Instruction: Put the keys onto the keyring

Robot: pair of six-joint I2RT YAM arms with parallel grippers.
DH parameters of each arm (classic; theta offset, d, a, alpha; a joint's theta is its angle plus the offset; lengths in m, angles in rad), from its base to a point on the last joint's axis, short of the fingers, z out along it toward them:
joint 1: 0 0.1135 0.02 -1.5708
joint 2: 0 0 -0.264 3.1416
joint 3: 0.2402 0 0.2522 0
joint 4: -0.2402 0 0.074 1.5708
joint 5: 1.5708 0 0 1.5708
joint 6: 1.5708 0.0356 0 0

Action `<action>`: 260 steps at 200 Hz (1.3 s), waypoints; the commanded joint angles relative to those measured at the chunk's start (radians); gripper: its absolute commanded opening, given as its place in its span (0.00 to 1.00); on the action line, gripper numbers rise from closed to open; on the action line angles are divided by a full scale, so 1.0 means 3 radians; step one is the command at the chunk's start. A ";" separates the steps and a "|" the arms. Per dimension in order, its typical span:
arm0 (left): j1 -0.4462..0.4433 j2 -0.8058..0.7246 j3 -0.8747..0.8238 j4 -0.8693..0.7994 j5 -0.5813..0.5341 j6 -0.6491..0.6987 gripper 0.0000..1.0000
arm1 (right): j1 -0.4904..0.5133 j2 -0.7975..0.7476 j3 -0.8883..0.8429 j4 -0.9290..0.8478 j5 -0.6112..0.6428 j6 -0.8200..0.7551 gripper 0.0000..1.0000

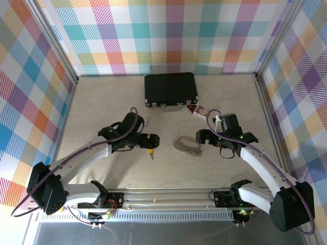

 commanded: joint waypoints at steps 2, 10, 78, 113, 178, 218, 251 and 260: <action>-0.0037 0.0264 0.0133 0.0416 0.0263 -0.0037 0.81 | 0.0018 -0.0141 -0.0078 -0.0025 -0.0192 0.0079 0.99; -0.0036 0.0381 0.0166 0.0483 0.0336 -0.0019 0.79 | 0.0018 -0.0180 -0.0103 -0.0048 -0.0210 0.0077 0.99; -0.0033 0.1222 0.0485 0.0787 0.0704 0.0096 0.62 | 0.0018 -0.0352 -0.0239 -0.0142 -0.0412 0.0064 0.99; -0.0032 0.1467 0.0562 0.1025 0.0813 0.0091 0.53 | 0.0018 -0.0427 -0.0321 -0.0098 -0.0625 0.0018 0.99; 0.0012 0.1713 0.0607 0.1179 0.0763 0.0095 0.40 | 0.0015 -0.0482 -0.0392 -0.0047 -0.0756 0.0073 0.99; 0.0034 0.1855 0.0600 0.1249 0.0807 0.0108 0.36 | 0.0017 -0.0490 -0.0393 -0.0011 -0.0831 0.0105 0.99; 0.0050 0.1959 0.0629 0.1300 0.0839 0.0105 0.34 | 0.0017 -0.0553 -0.0444 0.0125 -0.0965 0.0128 0.99; 0.0055 0.1980 0.0644 0.1303 0.0846 0.0106 0.34 | 0.0018 -0.0595 -0.0455 0.0173 -0.0998 0.0147 0.99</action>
